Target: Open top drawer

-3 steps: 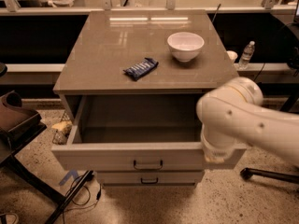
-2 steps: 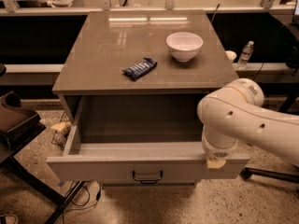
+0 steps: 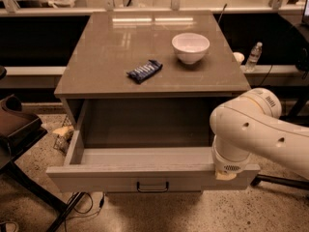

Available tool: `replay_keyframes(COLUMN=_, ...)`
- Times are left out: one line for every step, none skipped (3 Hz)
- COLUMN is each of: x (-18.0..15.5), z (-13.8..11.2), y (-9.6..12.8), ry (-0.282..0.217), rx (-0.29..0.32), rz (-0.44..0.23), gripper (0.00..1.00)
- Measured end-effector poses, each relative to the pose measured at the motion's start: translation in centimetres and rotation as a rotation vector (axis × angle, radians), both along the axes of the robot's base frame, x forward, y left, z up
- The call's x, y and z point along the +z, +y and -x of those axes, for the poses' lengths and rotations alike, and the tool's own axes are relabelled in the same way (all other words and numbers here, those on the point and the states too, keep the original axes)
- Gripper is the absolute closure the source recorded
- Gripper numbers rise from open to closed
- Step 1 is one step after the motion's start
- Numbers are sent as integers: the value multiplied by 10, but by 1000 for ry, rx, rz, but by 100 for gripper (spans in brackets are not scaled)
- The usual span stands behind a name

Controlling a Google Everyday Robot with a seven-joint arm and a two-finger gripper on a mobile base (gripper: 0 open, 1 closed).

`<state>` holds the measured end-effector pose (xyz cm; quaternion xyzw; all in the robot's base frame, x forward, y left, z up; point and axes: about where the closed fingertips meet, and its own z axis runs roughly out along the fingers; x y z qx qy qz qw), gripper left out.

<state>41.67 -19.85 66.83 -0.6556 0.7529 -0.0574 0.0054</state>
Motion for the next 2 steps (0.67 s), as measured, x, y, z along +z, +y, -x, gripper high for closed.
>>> replay_keyframes(x=4, z=0, y=0, ry=0, rx=0, rz=0, gripper=100)
replay_keyframes(x=-1, z=17, y=-3, ry=4, rx=-13, rz=-22, gripper=100)
